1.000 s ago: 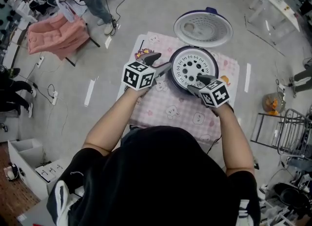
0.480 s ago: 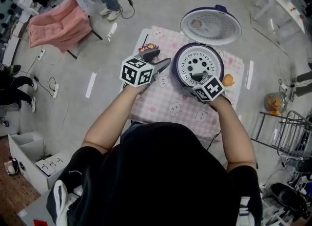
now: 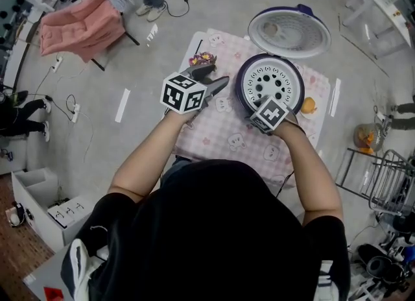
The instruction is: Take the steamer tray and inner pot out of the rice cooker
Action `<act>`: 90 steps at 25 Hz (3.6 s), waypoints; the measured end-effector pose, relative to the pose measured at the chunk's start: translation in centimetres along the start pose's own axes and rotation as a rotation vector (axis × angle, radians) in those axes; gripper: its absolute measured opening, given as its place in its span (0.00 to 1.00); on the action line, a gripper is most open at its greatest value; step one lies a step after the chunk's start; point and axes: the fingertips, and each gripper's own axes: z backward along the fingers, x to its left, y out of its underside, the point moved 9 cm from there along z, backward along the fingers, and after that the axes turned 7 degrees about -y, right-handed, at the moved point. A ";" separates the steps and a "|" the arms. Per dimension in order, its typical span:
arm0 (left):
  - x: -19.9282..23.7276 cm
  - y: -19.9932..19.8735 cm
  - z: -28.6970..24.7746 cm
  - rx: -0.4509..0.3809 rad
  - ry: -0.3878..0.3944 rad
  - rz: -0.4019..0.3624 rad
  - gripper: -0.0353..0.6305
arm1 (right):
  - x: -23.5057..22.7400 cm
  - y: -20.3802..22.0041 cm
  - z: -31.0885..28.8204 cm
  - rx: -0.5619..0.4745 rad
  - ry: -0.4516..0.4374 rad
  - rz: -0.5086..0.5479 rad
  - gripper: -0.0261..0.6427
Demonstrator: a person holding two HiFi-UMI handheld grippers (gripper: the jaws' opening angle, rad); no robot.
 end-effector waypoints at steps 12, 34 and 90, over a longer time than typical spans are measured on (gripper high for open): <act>0.2 0.7 0.2 0.011 0.022 0.004 0.44 | 0.4 0.2 1.3 0.052 0.003 -0.017 0.34; -0.2 -0.5 0.3 0.007 0.075 -0.031 0.44 | 1.5 -0.6 6.0 0.052 0.211 0.068 0.10; -11.6 0.8 -4.0 0.075 0.337 -0.186 0.44 | 7.6 15.1 13.1 0.075 0.481 -0.256 0.10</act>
